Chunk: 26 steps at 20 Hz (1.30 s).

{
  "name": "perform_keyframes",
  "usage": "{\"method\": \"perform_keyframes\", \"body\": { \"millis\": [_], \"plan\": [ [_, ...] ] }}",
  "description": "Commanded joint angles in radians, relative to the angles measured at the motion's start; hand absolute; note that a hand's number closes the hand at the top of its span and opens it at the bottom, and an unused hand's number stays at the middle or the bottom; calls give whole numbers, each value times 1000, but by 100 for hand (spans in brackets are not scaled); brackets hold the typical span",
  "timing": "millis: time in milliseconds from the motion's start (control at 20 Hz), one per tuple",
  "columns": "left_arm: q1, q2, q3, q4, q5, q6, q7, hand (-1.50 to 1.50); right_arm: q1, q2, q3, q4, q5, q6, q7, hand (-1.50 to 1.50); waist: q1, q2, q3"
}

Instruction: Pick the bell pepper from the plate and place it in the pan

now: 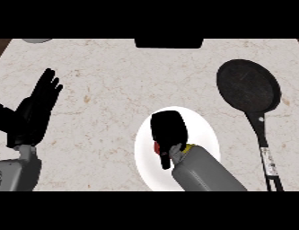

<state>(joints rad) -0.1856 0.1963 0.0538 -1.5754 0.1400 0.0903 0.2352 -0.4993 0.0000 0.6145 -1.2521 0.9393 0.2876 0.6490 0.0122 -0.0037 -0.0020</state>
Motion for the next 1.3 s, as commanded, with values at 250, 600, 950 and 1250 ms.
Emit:
{"method": "perform_keyframes", "body": {
  "millis": [250, 600, 950, 1250],
  "plan": [
    [-33, 1, 7, 16, -21, 16, 17, 0, -210, 0, -45, 22, 44, -143, 231, 150, -8, 2, 2],
    [10, 1, 19, -12, -1, 3, 19, 0, -331, -42, -23, -170, 238, -93, 347, 150, -18, -3, 2],
    [35, 9, 43, 9, 0, -33, -42, 0, -297, -40, -123, -334, 271, 35, 368, 150, -14, 2, 2],
    [9, 4, 27, -20, -20, -11, 14, 0, -350, -140, -332, -250, 252, -52, 245, 150, -11, 5, 2]
  ]
}}
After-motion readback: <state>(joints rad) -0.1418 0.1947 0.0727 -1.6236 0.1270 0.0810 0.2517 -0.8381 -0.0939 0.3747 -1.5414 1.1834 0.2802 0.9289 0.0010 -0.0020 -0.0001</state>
